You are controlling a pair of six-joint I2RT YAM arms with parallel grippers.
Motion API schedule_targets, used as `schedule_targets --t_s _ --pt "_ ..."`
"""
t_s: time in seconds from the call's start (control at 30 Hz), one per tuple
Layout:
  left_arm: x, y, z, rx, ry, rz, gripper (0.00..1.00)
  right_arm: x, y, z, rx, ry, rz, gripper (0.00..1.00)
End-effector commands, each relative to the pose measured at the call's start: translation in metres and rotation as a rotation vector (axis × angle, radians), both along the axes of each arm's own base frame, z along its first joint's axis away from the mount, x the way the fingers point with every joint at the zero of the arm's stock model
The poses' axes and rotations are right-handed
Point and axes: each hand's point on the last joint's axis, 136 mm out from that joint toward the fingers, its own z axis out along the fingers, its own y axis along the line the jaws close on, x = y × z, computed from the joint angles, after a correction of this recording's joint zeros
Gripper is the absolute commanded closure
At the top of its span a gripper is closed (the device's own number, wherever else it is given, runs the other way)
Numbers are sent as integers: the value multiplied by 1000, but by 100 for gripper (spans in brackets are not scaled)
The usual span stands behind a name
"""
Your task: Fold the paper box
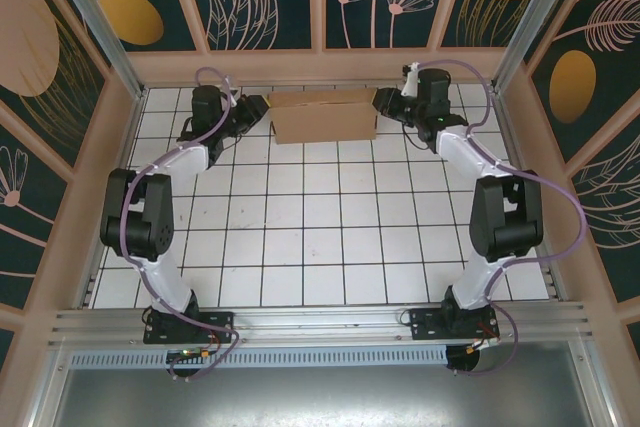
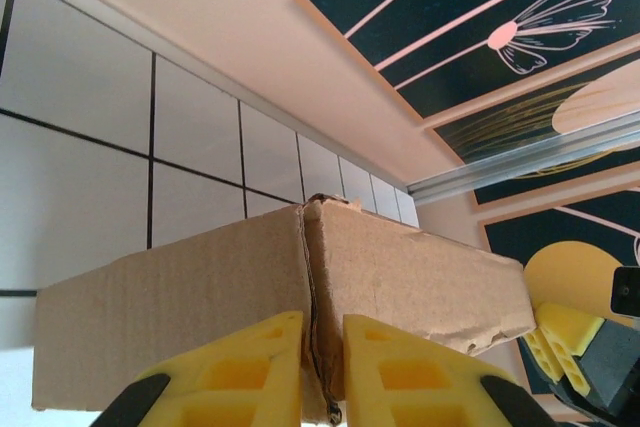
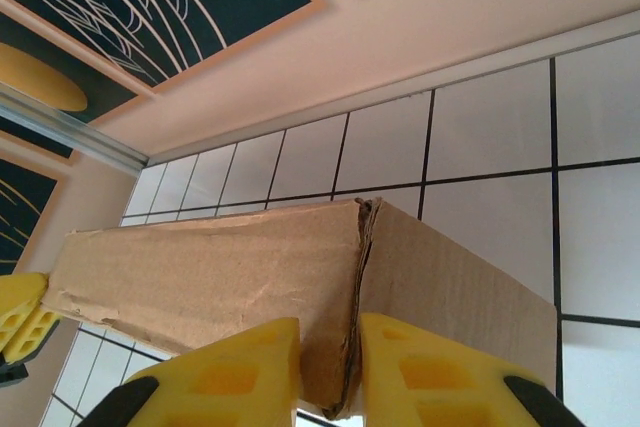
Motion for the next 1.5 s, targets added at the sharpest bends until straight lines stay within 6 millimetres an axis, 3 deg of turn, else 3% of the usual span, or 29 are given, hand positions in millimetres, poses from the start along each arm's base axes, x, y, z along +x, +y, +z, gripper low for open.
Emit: schedule_targets --t_s 0.0,0.2,0.37,0.6,0.7,0.8,0.97,1.13,1.23,1.27,1.47 --pt "-5 -25 4 11 -69 -98 84 -15 30 -11 49 -40 138 78" --pt "-26 -20 -33 50 -72 -88 85 -45 30 -45 26 -148 169 77" --pt "-52 -22 -48 101 -59 -109 85 -75 32 -52 -26 -183 183 77" --pt "-97 -17 -72 143 26 -105 83 -116 11 -61 -66 -142 115 72" --pt "-122 -22 -102 207 122 -143 75 -134 5 -75 -53 -81 102 61" --pt "-139 -15 -112 217 160 -125 63 -147 -3 -86 -56 -41 76 52" --pt "-132 -10 -101 269 137 -111 56 -144 -21 -91 -62 6 13 47" --pt "-110 -16 -105 273 158 -117 55 -119 -36 -103 -58 113 -55 46" --pt "-94 -17 -107 270 160 -97 52 -109 -32 -124 -85 215 -43 51" --pt "-91 -17 -116 273 181 -97 52 -108 -31 -130 -86 238 -40 53" --pt "-76 -29 -137 223 226 -126 65 -93 -13 -158 -59 347 15 67"
